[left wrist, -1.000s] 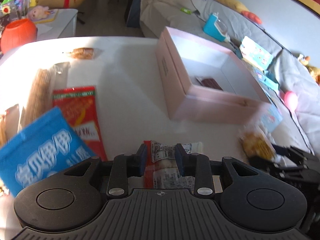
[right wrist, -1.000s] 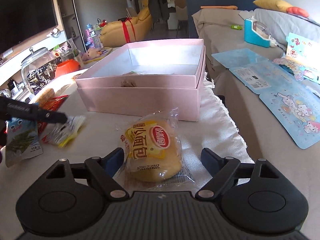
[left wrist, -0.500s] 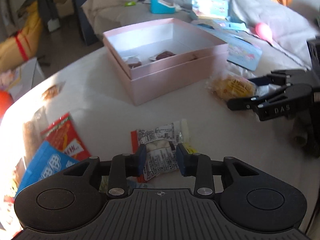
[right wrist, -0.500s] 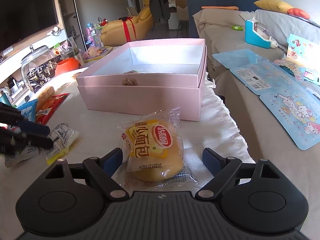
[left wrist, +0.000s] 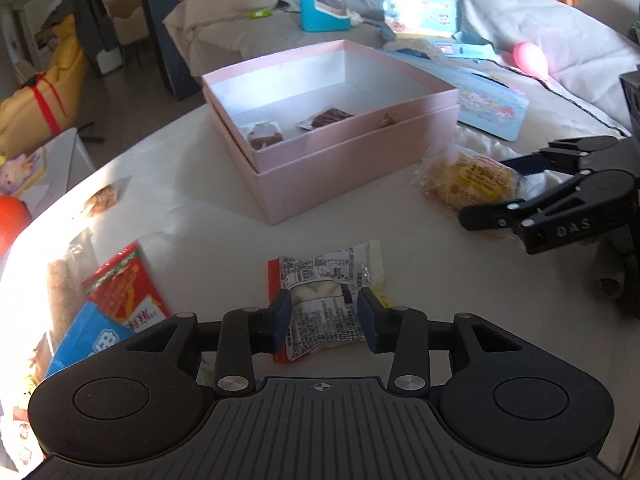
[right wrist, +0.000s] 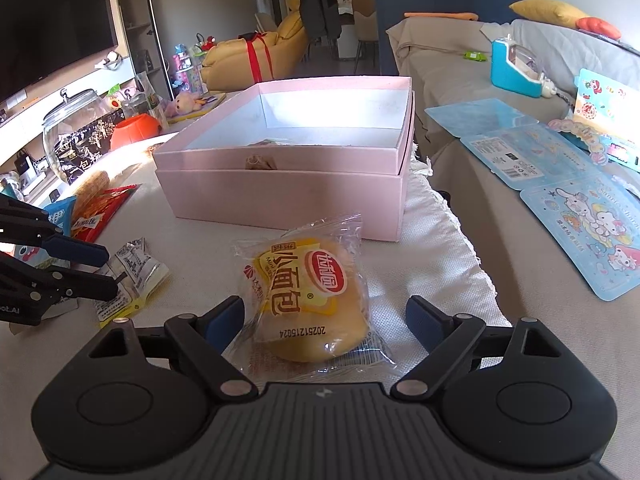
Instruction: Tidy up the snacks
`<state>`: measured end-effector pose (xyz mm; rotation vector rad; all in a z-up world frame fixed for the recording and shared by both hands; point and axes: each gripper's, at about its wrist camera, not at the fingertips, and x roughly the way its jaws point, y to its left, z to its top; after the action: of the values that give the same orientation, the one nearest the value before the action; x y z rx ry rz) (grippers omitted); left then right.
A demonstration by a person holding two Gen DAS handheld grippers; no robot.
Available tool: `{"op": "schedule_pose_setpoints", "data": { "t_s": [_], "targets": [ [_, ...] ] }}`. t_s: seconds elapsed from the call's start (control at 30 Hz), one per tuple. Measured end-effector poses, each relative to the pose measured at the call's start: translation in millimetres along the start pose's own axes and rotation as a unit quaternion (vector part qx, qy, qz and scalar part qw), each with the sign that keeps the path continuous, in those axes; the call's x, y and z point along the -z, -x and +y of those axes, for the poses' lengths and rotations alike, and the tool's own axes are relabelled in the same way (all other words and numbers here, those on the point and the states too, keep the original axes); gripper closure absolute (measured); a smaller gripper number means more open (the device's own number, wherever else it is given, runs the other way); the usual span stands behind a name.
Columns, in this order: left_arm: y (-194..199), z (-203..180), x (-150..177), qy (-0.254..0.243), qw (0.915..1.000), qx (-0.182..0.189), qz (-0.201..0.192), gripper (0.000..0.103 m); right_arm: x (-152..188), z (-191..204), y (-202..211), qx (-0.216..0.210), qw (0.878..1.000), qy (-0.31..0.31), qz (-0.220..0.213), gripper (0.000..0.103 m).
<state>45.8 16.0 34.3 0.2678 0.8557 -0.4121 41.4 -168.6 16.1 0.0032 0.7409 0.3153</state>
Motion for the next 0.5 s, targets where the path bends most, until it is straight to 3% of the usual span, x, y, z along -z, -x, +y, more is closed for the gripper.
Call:
{"op": "schedule_pose_setpoints", "data": {
  "t_s": [0.27,0.4,0.5],
  "targets": [
    [-8,24,-8,0.053,0.9964,-0.064,-0.015,0.061,0,1,0,0.0,1.0,0.001,0.0,0.014],
    [0,38,-9,0.103,0.9926,-0.05,-0.039,0.064,0,2,0,0.001,1.0,0.002,0.001,0.014],
    [10,39,-10,0.088,0.9942,-0.034,-0.051,0.064,1,2,-1,0.002,1.0,0.005,0.001,0.014]
  ]
}}
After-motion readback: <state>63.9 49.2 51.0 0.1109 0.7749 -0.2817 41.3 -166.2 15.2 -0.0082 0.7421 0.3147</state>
